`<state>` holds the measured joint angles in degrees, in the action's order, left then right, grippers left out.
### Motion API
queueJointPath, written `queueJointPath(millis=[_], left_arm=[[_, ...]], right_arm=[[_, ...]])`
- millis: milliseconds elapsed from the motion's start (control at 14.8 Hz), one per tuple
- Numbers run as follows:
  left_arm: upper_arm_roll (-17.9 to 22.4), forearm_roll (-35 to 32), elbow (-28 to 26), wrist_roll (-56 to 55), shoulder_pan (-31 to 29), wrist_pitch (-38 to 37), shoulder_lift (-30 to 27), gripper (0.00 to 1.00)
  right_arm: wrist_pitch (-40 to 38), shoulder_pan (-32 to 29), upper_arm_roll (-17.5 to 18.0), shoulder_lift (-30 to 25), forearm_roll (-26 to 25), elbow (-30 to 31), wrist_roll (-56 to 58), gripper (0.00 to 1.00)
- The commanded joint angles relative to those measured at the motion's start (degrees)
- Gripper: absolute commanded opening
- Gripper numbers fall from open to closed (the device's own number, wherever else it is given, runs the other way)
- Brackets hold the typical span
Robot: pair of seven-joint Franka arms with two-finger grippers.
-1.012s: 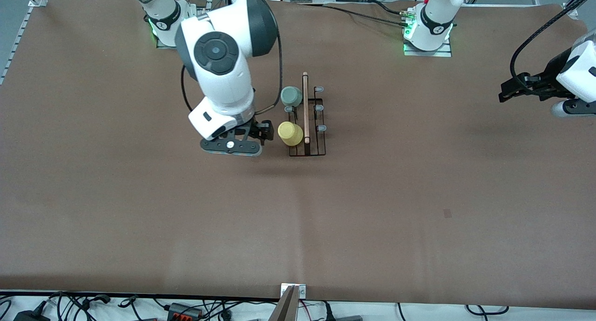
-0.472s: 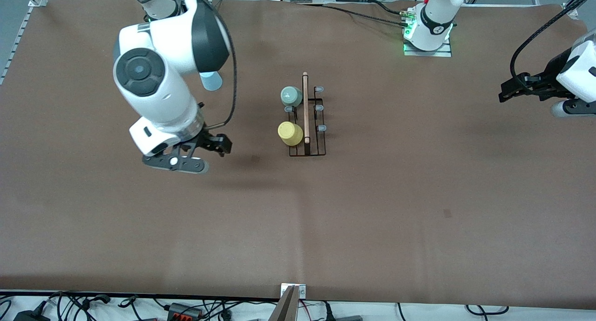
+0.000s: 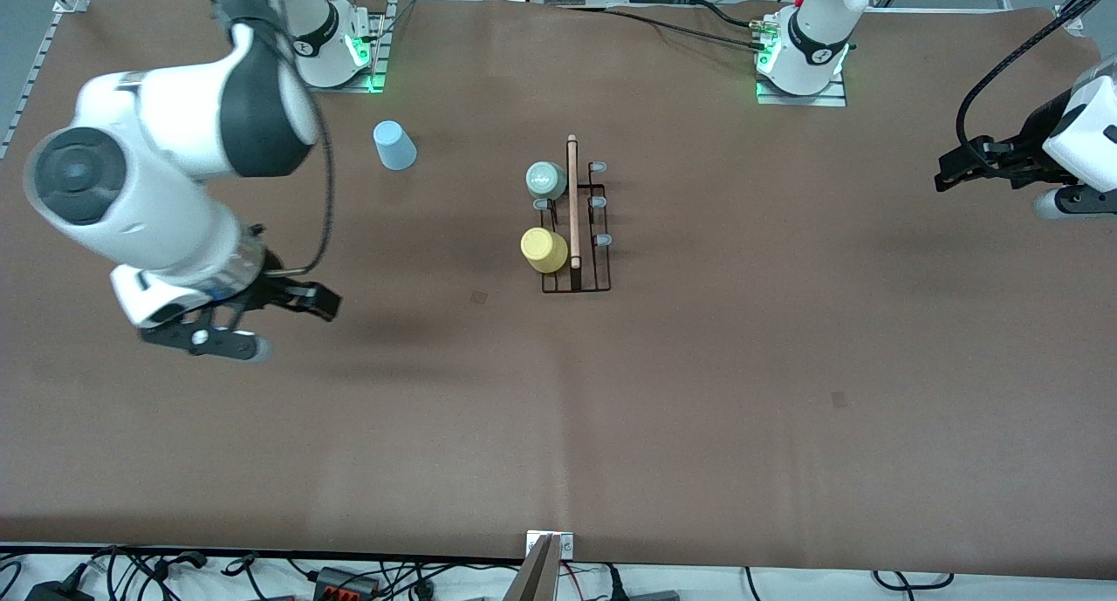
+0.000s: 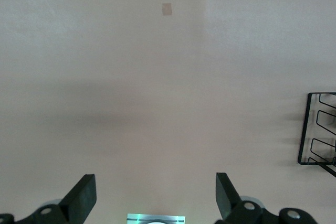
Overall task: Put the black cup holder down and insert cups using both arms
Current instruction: 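Open the right gripper and withdraw it from the rack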
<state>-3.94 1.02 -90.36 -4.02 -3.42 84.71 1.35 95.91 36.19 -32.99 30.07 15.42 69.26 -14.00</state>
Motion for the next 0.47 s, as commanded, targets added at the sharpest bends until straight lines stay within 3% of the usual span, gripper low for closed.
queueJointPath(millis=[0, 202, 405], left_arm=[[-0.01, 1.00, 1.32, 1.38, -0.45, -1.22, 0.49, 1.00], [-0.01, 1.00, 1.32, 1.38, -0.45, -1.22, 0.49, 1.00], [-0.01, 1.00, 1.32, 1.38, -0.45, -1.22, 0.49, 1.00]], right_arm=[[-0.55, -6.72, 4.85, -3.17, -1.01, 1.58, 3.63, 1.00], [-0.12, -13.31, 10.55, -4.93, -5.21, 2.28, 3.72, 1.00], [0.24, -21.48, 18.81, -7.39, -7.86, 3.25, 5.21, 1.00]])
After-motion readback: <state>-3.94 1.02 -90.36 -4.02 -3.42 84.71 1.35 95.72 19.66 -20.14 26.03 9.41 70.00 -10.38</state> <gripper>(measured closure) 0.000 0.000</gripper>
